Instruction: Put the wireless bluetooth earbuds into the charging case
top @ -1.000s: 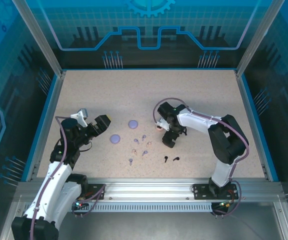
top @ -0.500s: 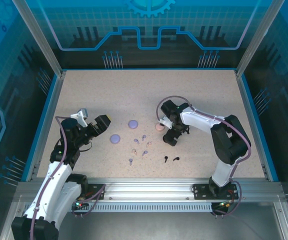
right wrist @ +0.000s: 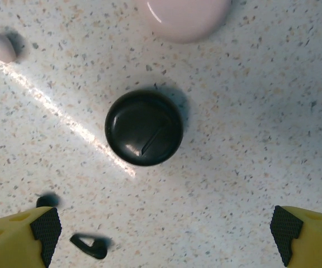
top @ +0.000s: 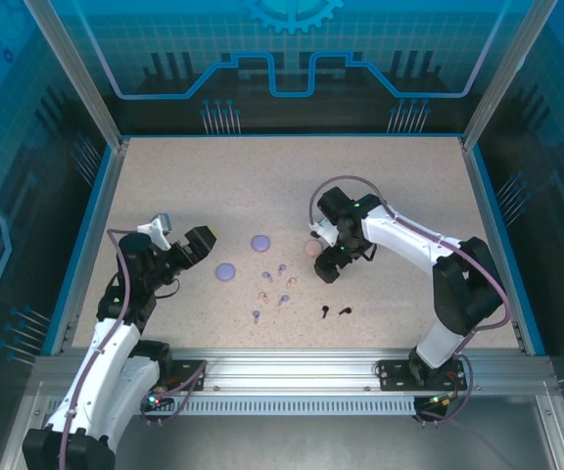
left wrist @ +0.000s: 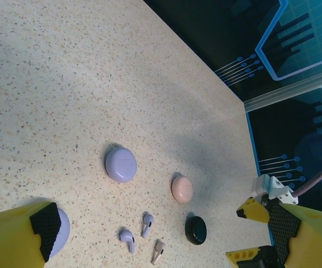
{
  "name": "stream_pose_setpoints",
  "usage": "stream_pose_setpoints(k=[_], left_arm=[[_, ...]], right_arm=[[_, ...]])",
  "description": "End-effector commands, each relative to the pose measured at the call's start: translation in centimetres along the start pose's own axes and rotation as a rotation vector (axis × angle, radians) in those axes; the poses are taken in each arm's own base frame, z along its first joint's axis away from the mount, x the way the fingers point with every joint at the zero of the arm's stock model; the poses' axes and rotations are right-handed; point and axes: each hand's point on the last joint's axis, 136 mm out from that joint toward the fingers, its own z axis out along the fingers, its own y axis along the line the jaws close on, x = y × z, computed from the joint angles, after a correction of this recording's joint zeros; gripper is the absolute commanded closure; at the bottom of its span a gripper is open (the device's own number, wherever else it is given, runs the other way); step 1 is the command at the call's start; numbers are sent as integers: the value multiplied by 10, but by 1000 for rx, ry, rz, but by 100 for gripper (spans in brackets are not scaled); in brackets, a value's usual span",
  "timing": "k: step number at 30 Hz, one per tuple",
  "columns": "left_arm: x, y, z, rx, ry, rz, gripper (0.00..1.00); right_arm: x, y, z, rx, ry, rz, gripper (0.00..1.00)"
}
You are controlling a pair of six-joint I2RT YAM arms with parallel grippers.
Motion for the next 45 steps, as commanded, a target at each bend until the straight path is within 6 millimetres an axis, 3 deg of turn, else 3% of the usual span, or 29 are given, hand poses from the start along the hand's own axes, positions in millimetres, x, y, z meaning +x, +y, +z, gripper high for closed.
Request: stream_pose_setpoints(k=[1,5,9,19,31,45], left_arm=[[-1,-2,-3,-7,-4,17,1],[-1,-2,-3,-7,-5,14,1],[-2,-1,-4,-11,-13,14,1],[-3,-2,-4,-16,-14,19,1],[-4,0,-3,-26,-11,20,1],[-4,0,-1,-29,-5,21,1]], right_arm=[[5,6,-11,-30,28,12,0],[2,11,-7,-42,85,83,0],[-7,29,5,-102,62,223,0],[-19,28,37,-25,83,470,11],[-14,18,56,68,76,549,13],[-13,17,72,2,37,642,21]])
